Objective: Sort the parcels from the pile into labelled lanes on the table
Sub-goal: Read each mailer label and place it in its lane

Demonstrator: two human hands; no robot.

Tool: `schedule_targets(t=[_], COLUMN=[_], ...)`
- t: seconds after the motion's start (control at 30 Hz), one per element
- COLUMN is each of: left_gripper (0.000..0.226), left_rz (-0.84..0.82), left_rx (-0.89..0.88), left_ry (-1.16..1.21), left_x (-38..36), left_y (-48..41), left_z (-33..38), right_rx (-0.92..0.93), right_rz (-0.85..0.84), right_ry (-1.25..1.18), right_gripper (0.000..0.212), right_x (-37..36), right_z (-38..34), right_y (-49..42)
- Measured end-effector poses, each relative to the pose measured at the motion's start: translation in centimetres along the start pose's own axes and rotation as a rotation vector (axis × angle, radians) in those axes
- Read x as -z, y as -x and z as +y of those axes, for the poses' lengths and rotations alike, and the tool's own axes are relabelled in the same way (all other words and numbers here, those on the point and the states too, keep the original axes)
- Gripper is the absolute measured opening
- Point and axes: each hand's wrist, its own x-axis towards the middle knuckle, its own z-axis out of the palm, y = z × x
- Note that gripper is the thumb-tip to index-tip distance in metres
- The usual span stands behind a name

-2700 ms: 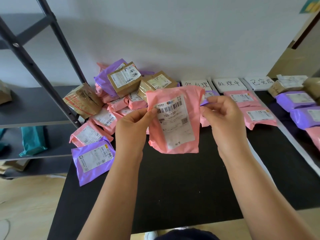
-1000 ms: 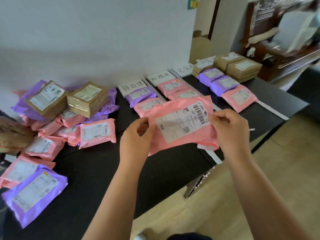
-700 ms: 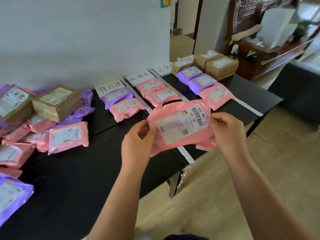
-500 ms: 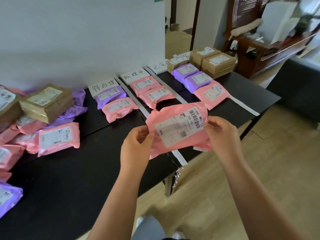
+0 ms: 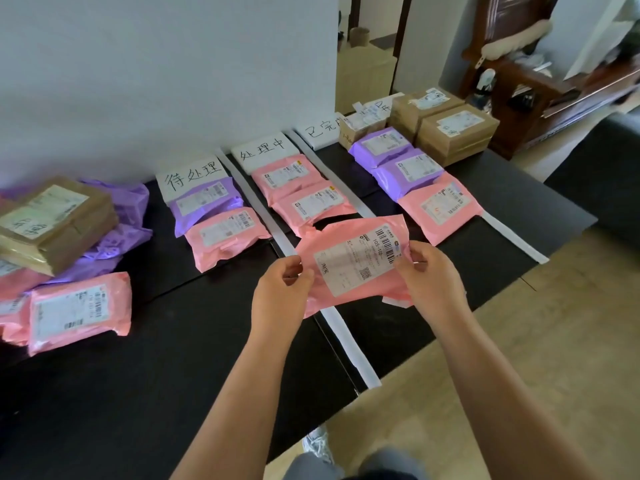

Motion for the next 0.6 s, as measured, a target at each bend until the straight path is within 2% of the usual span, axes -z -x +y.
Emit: schedule_targets(t=[0.17,0.33,0.47,0.6], left_gripper=[0.036,0.04,0.039,0.039], left_rz=[-0.001,0.057,0.143,0.215], left_rx=[0.036,0.084,0.129,0.185], left_ry=[-0.025,0.02,0.04,0.087], left_x=[-1.2,-2.7,-4.5,-5.7], left_y=[-3.4,-7.0,-10.4,-14.0], left_z=[0.0,1.0,2.5,3.4], right_rx=[-0.058,-0.028,0.037,0.107], right_rz=[-0.055,-0.117,-0.199,-0.247], right_ry=[-0.004,0.023,0.032,0.028], right_gripper=[0.012,0.009,0.028,0.028], right_x=[-1.9,-2.8,-4.3,-6.1], right_z=[0.6,0.2,0.1,-0.8], right_y=[-3.3,-9.1,-15.1,-20.9])
